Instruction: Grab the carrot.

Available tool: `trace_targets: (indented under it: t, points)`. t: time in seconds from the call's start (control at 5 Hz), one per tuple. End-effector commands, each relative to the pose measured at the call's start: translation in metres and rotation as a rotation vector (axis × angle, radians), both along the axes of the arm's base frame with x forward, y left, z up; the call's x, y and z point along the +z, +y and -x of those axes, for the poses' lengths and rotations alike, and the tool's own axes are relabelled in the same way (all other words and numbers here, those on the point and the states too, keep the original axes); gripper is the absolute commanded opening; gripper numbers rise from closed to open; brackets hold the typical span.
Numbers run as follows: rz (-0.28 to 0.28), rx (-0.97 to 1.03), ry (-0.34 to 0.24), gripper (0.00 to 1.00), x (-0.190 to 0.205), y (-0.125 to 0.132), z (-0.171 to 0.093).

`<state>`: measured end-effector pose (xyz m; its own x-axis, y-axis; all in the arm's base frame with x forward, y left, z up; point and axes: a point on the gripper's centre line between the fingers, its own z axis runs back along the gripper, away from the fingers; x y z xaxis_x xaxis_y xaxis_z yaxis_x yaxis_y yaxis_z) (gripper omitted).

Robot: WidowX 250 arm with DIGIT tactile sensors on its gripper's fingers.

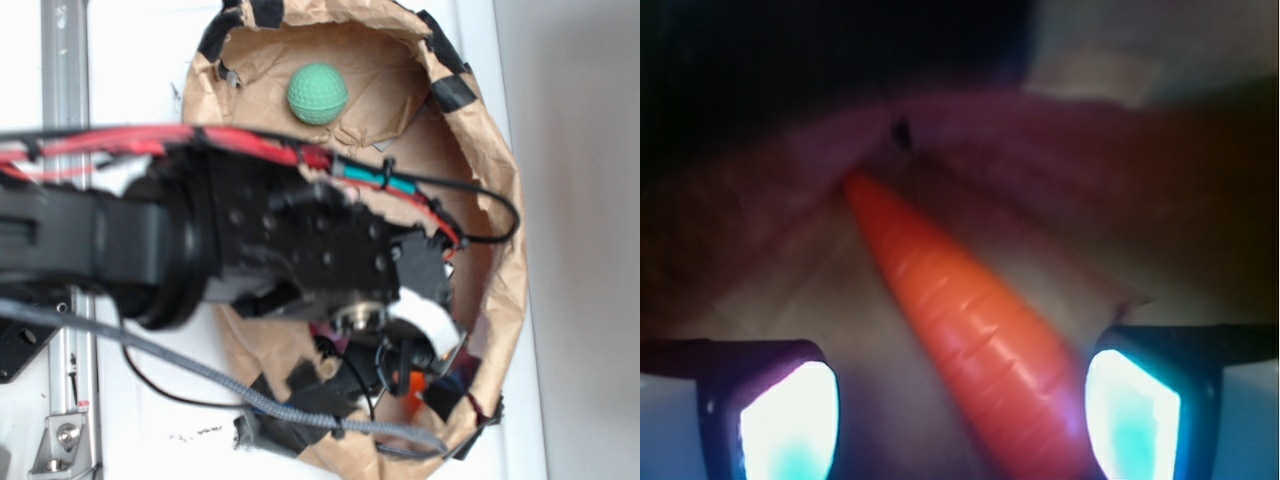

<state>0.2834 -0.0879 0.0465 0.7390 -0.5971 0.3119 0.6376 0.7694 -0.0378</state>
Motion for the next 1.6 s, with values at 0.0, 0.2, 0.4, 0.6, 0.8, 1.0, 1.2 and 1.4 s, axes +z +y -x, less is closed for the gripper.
trace_targets:
  t: [0.0, 0.2, 0.4, 0.6, 0.8, 1.0, 1.2, 1.4]
  points:
    - [-0.066, 0.019, -0.023, 0.00, -0.016, -0.015, -0.017]
    - [-0.109, 0.080, -0.016, 0.00, -0.010, 0.002, -0.025]
    - [-0.143, 0.203, 0.044, 0.00, 0.030, 0.032, -0.025]
    - [-0.231, 0.372, -0.010, 0.00, 0.082, 0.072, -0.014]
    - [-0.255, 0.619, 0.025, 0.00, 0.116, 0.100, 0.006]
    - [-0.123, 0.865, 0.077, 0.00, 0.135, 0.107, 0.021]
    - [-0.088, 0.916, 0.110, 0.00, 0.141, 0.102, 0.022]
    - [-0.082, 0.935, 0.142, 0.00, 0.135, 0.096, 0.024]
